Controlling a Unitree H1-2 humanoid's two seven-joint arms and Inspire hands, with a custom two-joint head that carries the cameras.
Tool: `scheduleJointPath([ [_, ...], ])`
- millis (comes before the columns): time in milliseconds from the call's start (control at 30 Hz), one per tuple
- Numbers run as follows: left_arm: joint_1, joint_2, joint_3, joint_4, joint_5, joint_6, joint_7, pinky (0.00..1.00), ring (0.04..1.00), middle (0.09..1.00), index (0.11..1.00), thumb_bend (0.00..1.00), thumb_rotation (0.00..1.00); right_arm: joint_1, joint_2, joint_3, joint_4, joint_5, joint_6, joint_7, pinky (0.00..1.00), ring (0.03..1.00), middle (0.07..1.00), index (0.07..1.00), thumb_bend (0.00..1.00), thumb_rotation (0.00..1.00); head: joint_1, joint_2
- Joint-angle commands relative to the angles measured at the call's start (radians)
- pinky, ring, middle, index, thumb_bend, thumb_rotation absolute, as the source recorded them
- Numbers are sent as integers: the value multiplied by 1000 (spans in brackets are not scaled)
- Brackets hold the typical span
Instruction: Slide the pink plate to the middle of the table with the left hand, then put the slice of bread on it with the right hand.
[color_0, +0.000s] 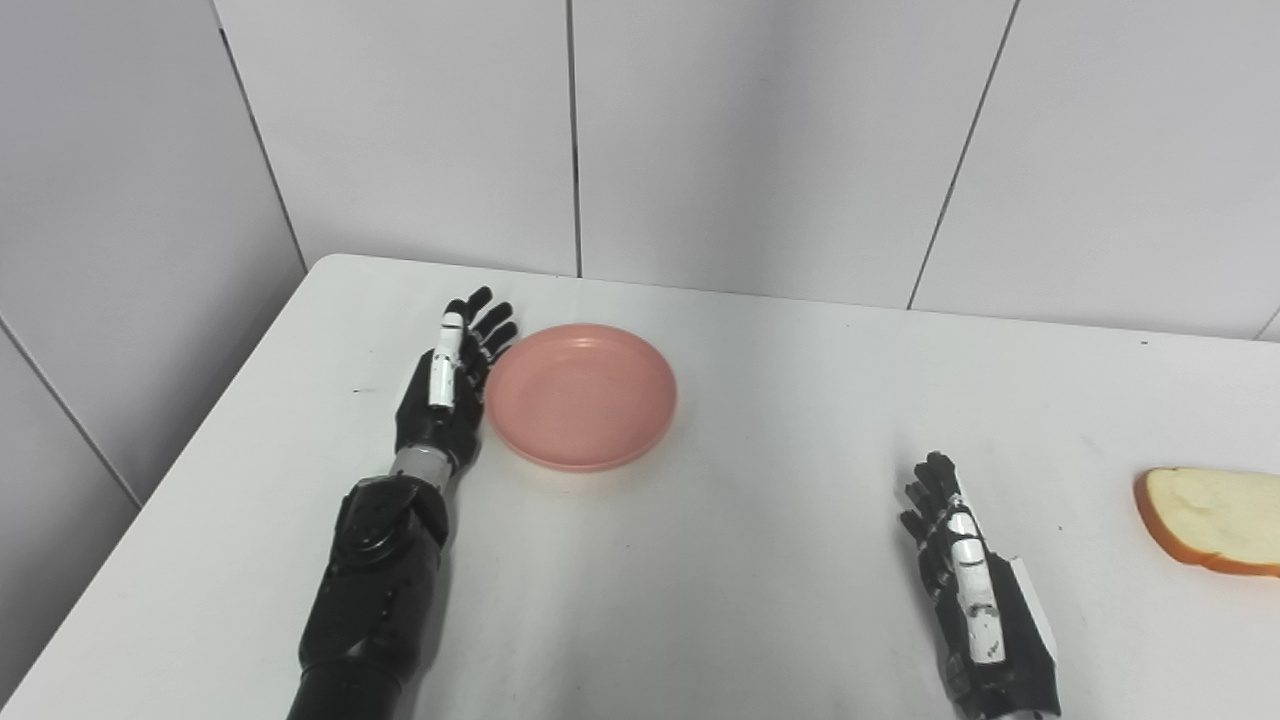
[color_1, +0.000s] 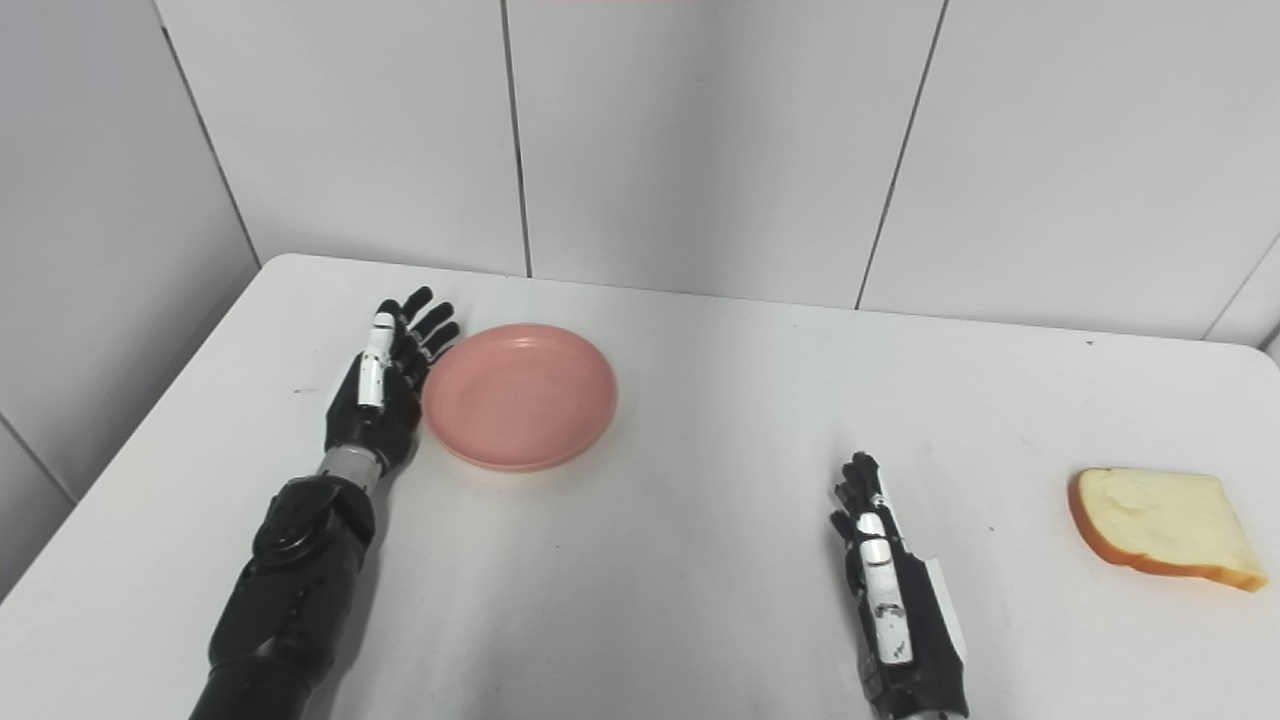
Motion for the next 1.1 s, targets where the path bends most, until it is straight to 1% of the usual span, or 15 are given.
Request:
scheduleJointPath([
  [0, 21, -18, -10, 16, 11, 66, 1, 889, 895, 885, 886, 432, 1000, 52, 7, 3, 59, 3, 10, 1, 1000, 1000, 1000, 1000, 360, 1000, 0, 1],
  [67, 26, -32, -28, 5, 9, 71, -14, 884, 895, 888, 892, 424, 1000, 55, 11, 5, 52, -2, 17, -4, 1000, 1000, 1000, 998, 368, 1000, -29, -4],
  [167, 36, -44, -43, -17, 12, 90, -19, 883, 898, 892, 896, 417, 1000, 57, 15, 6, 50, -6, 20, -7, 1000, 1000, 1000, 995, 377, 1000, -29, -4],
  [200, 40, -47, -51, -26, 17, 95, -21, 883, 898, 892, 896, 417, 1000, 56, 18, 7, 52, -9, 18, -9, 1000, 1000, 1000, 995, 378, 1000, -45, -5],
  [233, 47, -48, -66, -36, 25, 96, -29, 889, 897, 892, 892, 425, 1000, 56, 18, 9, 54, -13, 16, -8, 1000, 1000, 1000, 993, 373, 1000, -58, -3],
  [367, 63, -57, -110, -68, 43, 100, -59, 909, 899, 899, 897, 433, 1000, 56, 25, 13, 50, -27, 16, -13, 1000, 999, 1000, 995, 344, 1000, -69, -1],
  [433, 70, -69, -124, -88, 46, 114, -61, 903, 896, 896, 898, 430, 1000, 58, 29, 14, 44, -32, 21, -15, 1000, 996, 1000, 994, 312, 1000, -78, 1],
  [533, 74, -79, -132, -105, 49, 134, -63, 901, 900, 896, 897, 432, 1000, 58, 29, 15, 44, -34, 21, -14, 1000, 1000, 1000, 996, 304, 1000, -78, 1],
  [567, 73, -86, -138, -91, 54, 119, -70, 901, 900, 896, 897, 432, 1000, 58, 32, 16, 47, -25, 18, -11, 1000, 1000, 1000, 996, 304, 1000, -97, 6],
  [667, 65, -107, -150, -55, 60, 94, -85, 922, 902, 893, 888, 463, 990, 58, 43, 16, 48, -18, 20, -15, 1000, 1000, 1000, 1000, 314, 1000, -107, 8],
  [733, 63, -110, -150, -50, 60, 93, -88, 923, 904, 894, 887, 466, 983, 59, 46, 15, 47, -19, 22, -17, 1000, 1000, 1000, 1000, 319, 1000, -107, 8],
  [767, 63, -115, -161, -52, 66, 89, -95, 918, 906, 898, 892, 455, 989, 60, 51, 17, 44, -25, 24, -22, 1000, 1000, 1000, 999, 320, 1000, -123, 13],
  [867, 62, -129, -183, -53, 70, 86, -112, 914, 907, 905, 902, 438, 999, 65, 61, 21, 33, -33, 32, -30, 1000, 1000, 1000, 998, 314, 1000, -134, 16],
  [1067, 58, -144, -184, -45, 72, 76, -120, 903, 900, 902, 901, 433, 1000, 69, 65, 29, 30, -47, 23, -37, 1000, 997, 1000, 991, 306, 1000, -147, 19],
])
